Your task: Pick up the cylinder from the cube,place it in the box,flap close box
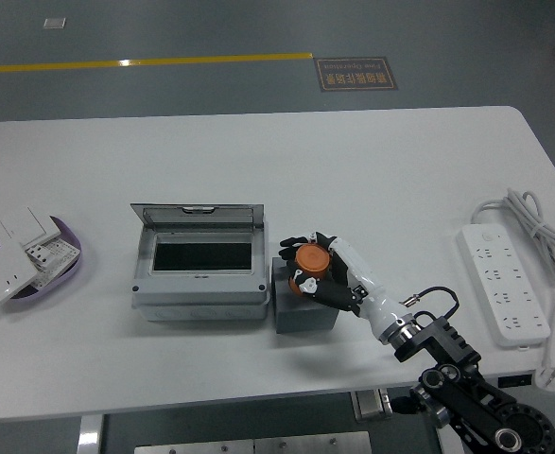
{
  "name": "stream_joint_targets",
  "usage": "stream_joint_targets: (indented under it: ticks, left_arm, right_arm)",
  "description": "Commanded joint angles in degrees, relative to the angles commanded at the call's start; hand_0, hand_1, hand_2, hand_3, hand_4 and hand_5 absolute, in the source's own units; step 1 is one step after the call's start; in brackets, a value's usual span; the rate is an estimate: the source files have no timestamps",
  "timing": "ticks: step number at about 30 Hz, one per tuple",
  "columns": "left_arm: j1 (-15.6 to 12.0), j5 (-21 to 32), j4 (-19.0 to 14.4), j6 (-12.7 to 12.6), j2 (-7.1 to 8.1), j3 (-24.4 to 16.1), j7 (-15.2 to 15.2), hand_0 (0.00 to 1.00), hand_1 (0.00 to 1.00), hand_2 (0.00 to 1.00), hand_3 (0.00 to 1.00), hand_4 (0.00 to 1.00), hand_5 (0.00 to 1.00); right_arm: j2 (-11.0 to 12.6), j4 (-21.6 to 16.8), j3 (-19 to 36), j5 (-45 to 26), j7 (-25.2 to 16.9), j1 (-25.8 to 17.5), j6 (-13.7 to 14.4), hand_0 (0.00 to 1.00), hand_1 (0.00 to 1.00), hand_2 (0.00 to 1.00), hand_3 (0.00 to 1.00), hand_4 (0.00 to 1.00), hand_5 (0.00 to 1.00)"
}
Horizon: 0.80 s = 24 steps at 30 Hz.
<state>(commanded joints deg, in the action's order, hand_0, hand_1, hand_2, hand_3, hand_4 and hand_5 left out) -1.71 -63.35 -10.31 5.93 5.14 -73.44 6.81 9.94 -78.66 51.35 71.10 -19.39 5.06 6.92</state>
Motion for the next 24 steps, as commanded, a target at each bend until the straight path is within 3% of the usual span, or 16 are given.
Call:
stream_joint_targets:
  ticks: [6,7,12,13,18,19,24]
  left_arm:
    - [-0.14,0.00,0.00,0.00,-0.10,0.04,0.04,0.639,0.672,0.660,0.705,0.750,0.318]
    - [-0.16,-0.02,0.00,0.00,-0.12,0.03,0.06,0.639,0.671,0.661,0.706,0.750,0.319]
    - [-0.22,-0.15,0.00,-0.01,-0.14,-0.08,0.08,0.639,0.671,0.661,0.706,0.750,0.319]
    - [-0.21,-0.15,0.00,-0.01,-0.12,-0.08,0.08,0.639,0.671,0.660,0.706,0.751,0.319]
    - [-0.17,-0.31,0.00,-0.03,-0.06,-0.22,0.16,0.639,0.671,0.660,0.706,0.751,0.319]
    - [-0.17,-0.36,0.00,-0.03,-0.04,-0.26,0.18,0.638,0.671,0.660,0.707,0.751,0.321]
    - [-0.12,-0.35,0.00,-0.04,-0.05,-0.15,0.24,0.638,0.671,0.660,0.707,0.751,0.321]
  right_arm:
    - [-0.01,-2.39,0.35,0.66,-0.31,0.40,1.36,0.539,0.570,0.533,0.538,0.140,0.002]
    - [0.03,-3.05,0.30,0.79,-0.25,0.56,1.69,0.445,0.477,0.479,0.454,0.170,0.002]
    - [-0.17,-6.99,-1.51,1.34,0.98,2.90,3.84,0.445,0.477,0.479,0.454,0.170,0.002]
    - [-0.38,-7.54,-2.07,1.35,1.27,3.60,4.22,0.276,0.377,0.452,0.419,0.130,0.002]
    - [-2.20,-8.82,-6.01,1.59,2.74,7.91,5.67,0.276,0.377,0.452,0.419,0.130,0.002]
    - [-2.66,-8.74,-6.87,2.15,3.25,8.81,5.78,0.079,0.286,0.431,0.394,0.039,0.002]
    - [-5.18,-7.32,-10.75,7.60,7.30,13.44,6.00,0.079,0.286,0.431,0.394,0.039,0.002]
